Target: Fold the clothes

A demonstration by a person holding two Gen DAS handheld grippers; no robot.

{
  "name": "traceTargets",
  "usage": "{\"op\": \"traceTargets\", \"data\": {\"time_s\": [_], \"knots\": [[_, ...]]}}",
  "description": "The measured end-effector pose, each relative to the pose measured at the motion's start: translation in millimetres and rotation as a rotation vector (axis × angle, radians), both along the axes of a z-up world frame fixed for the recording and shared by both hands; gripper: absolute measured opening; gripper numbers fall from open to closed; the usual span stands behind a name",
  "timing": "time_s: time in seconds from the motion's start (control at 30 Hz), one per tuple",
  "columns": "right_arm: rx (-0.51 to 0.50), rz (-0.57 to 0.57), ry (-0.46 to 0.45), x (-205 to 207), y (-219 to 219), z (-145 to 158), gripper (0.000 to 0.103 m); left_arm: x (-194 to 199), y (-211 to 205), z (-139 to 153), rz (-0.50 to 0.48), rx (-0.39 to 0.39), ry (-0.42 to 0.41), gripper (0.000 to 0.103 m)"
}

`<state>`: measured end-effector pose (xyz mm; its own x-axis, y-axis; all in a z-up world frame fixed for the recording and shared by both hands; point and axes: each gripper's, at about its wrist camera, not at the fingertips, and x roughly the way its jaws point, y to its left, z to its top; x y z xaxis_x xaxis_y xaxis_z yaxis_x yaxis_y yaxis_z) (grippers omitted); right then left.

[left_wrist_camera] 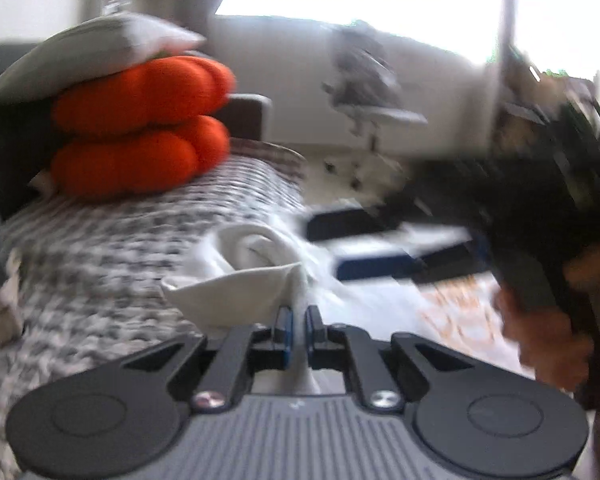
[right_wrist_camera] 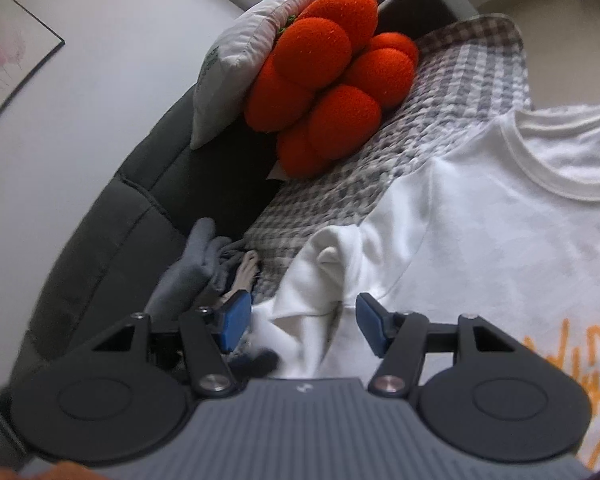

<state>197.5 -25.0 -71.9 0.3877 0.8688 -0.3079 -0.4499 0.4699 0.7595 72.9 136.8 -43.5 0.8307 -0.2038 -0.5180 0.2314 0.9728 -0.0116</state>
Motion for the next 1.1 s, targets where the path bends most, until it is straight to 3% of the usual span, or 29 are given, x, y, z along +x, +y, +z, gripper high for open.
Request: {"op": "traceTargets", "data": {"time_s": [0.13, 0.23, 0.3, 0.37, 0.4, 0.5, 0.67, 0.87, 1.1], "knots": [[-0.019, 0.031, 0.002, -1.0, 6.5, -1.0, 0.062, -3.4, -17.6, -6.8, -0.041, 0.106, 0.011, 0.008], [-0.038, 0.058, -0.017, -4.6, 13.1, 0.3, 0.059, -2.5, -18.7, -7.7, -0.034, 0.114, 0.004, 0.01], [-0.068, 0.066, -0.035, -7.0, 18.3, -0.3, 0.048, -3.3, -17.1, -7.0, -0.025, 0.108, 0.003, 0.015], [-0.1, 0.072, -0.053, -9.3, 23.5, -1.1, 0.017, -4.3, -14.2, -6.2, -0.014, 0.093, 0.01, 0.032], [-0.12, 0.075, -0.063, -10.2, 25.4, -2.3, 0.011, -5.0, -12.6, -5.1, -0.003, 0.087, 0.016, 0.038], [-0.135, 0.061, -0.088, -12.9, 25.8, -2.1, 0.007, -9.7, -4.7, 0.1, 0.031, 0.052, 0.034, 0.043], [-0.118, 0.028, -0.131, -15.9, 15.7, 7.4, 0.007, -15.3, 16.9, 6.0, 0.095, -0.076, 0.087, 0.054], [-0.162, -0.017, -0.109, -8.1, 11.9, 3.7, 0.007, -13.7, 45.4, 5.7, 0.177, -0.264, 0.187, 0.062], [-0.216, -0.033, -0.095, -6.3, 15.0, -2.6, 0.007, 0.4, 73.5, -11.7, 0.3, -0.478, 0.344, 0.06]]}}
